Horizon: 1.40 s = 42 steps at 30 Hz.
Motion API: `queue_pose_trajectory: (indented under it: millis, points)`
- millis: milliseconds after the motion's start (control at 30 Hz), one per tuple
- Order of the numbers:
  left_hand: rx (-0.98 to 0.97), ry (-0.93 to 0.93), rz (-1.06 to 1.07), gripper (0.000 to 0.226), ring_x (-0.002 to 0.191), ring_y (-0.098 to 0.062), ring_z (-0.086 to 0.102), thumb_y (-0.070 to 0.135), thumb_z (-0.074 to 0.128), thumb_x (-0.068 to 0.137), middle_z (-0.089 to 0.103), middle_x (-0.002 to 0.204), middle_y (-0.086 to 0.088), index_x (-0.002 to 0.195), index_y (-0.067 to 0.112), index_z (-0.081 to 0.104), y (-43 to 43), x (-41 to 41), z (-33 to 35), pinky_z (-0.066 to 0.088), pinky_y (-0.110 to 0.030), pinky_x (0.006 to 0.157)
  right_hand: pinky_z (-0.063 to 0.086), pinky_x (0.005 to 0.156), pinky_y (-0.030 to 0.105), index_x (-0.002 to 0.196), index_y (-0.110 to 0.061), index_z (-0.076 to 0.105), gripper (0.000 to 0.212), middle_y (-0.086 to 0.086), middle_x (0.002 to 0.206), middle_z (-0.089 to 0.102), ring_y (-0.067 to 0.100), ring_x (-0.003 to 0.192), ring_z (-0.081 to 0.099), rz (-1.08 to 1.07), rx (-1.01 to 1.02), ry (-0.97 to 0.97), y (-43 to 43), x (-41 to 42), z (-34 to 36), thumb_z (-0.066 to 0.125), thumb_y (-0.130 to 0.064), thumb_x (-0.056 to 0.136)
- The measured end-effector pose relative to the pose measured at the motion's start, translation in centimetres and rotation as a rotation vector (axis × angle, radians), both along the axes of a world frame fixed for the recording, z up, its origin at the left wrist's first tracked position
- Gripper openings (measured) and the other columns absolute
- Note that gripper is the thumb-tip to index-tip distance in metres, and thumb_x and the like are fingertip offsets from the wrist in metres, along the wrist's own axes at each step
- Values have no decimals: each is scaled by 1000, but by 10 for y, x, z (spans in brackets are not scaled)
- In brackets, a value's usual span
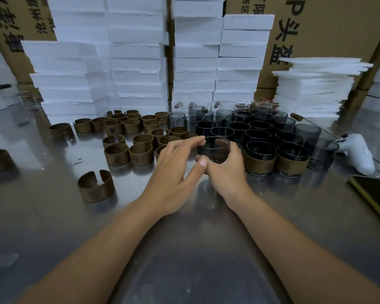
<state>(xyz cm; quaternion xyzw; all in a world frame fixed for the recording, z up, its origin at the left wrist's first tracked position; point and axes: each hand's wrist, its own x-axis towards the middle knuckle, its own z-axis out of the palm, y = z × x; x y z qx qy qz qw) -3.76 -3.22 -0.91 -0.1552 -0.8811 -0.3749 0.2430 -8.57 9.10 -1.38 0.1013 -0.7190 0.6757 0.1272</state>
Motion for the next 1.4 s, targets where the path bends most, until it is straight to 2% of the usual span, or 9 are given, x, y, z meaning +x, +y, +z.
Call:
queue_pose_trajectory:
  millis: [167, 333, 600, 733, 800, 900, 1100, 1267, 1400]
  points:
    - [13, -54, -22, 63, 135, -3, 24, 58, 30, 87, 38, 143, 15, 144, 32, 28, -2, -3, -1, 22, -29, 112, 43, 78, 14, 100, -33, 46, 46, 7, 121, 53, 12, 104, 58, 49, 5, 34, 0, 2, -1, 78, -17, 72]
    - [60, -67, -32, 51, 134, -2, 25, 49, 34, 90, 40, 140, 17, 139, 39, 25, 0, -1, 3, 22, -31, 114, 45, 79, 16, 103, -27, 50, 45, 2, 116, 49, 12, 102, 57, 61, 69, 86, -2, 6, -1, 78, -15, 70]
    - [-8, -57, -62, 72, 141, 3, 5, 68, 26, 81, 25, 148, 14, 145, 37, 28, 11, 6, 6, 17, -34, 116, 48, 78, 16, 109, -17, 51, 43, -5, 109, 41, 9, 96, 52, 159, 120, 95, -4, 11, 3, 73, -17, 72]
    - [-87, 44, -121, 69, 136, 12, 5, 62, 28, 84, 16, 128, 48, 145, 31, 32, 20, 12, 8, 12, -16, 108, 44, 74, 14, 92, -30, 48, 40, -3, 106, 45, 5, 91, 52, 141, 119, 120, -3, 8, 3, 69, -1, 77]
    - [-91, 54, -103, 68, 134, 10, 10, 61, 28, 84, 23, 126, 40, 144, 31, 34, 19, 13, 10, 13, -12, 104, 43, 71, 9, 90, -32, 46, 39, -1, 108, 46, 3, 90, 52, 131, 145, 117, -4, 7, 3, 70, -5, 76]
    - [-85, 77, -81, 61, 132, 1, 22, 57, 31, 85, 35, 124, 21, 138, 28, 43, 17, 15, 12, 18, -13, 104, 51, 84, 29, 101, -17, 51, 33, 14, 118, 51, 17, 98, 58, 115, 79, 46, -4, 4, 1, 70, -7, 75]
    - [-47, 167, -81, 40, 123, -3, 39, 46, 39, 90, 41, 117, 32, 124, 30, 53, 10, 14, 10, 32, -27, 104, 52, 88, 44, 108, -11, 53, 43, 16, 119, 55, 27, 101, 61, 41, 73, -46, -5, 0, 1, 76, -16, 71]
    - [-12, 98, -33, 43, 122, -11, 43, 48, 38, 88, 50, 119, 10, 123, 31, 54, 4, 14, 9, 37, -38, 103, 52, 88, 40, 108, -14, 54, 44, 12, 117, 55, 23, 102, 59, 10, 118, -39, -4, 0, 0, 76, -20, 70]
    - [9, 35, 2, 44, 125, -8, 42, 44, 43, 90, 51, 127, 9, 130, 26, 51, -2, 11, 7, 36, -35, 107, 47, 72, 18, 108, -19, 53, 44, 6, 117, 53, 12, 95, 58, 19, 79, -21, -3, 1, 0, 77, -18, 71]
